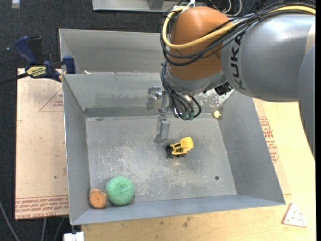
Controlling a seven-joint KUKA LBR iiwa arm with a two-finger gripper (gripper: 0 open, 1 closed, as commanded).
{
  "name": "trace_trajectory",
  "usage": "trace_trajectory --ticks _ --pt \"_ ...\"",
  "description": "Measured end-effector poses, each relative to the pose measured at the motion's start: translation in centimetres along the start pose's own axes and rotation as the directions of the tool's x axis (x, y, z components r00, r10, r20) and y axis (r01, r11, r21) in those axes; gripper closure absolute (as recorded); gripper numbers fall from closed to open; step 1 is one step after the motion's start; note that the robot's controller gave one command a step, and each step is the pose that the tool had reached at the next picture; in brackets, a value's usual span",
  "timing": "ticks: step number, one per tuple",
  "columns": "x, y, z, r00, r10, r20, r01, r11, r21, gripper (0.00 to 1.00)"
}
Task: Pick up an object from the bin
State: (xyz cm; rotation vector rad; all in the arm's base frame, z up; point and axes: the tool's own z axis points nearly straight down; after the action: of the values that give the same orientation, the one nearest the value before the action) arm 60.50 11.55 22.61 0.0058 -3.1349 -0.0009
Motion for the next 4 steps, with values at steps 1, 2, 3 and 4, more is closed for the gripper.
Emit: trace_trajectory --ticks 1,2,3,4 --pt "-0.1 -0.1 -0.5 1.000 0.003 0.008 -0.003 1.000 -0.001 0.00" --pt "-0.6 -4.4 5.8 0.998 0.069 0.013 -0.069 0.998 -0.003 0.00" --pt "0.2 -11.6 7.1 0.997 0.076 0.005 -0.076 0.997 -0.001 0.00" --pt "-0.3 -14.2 8.3 0.990 -0.142 0.007 0.142 0.990 0.004 0.00"
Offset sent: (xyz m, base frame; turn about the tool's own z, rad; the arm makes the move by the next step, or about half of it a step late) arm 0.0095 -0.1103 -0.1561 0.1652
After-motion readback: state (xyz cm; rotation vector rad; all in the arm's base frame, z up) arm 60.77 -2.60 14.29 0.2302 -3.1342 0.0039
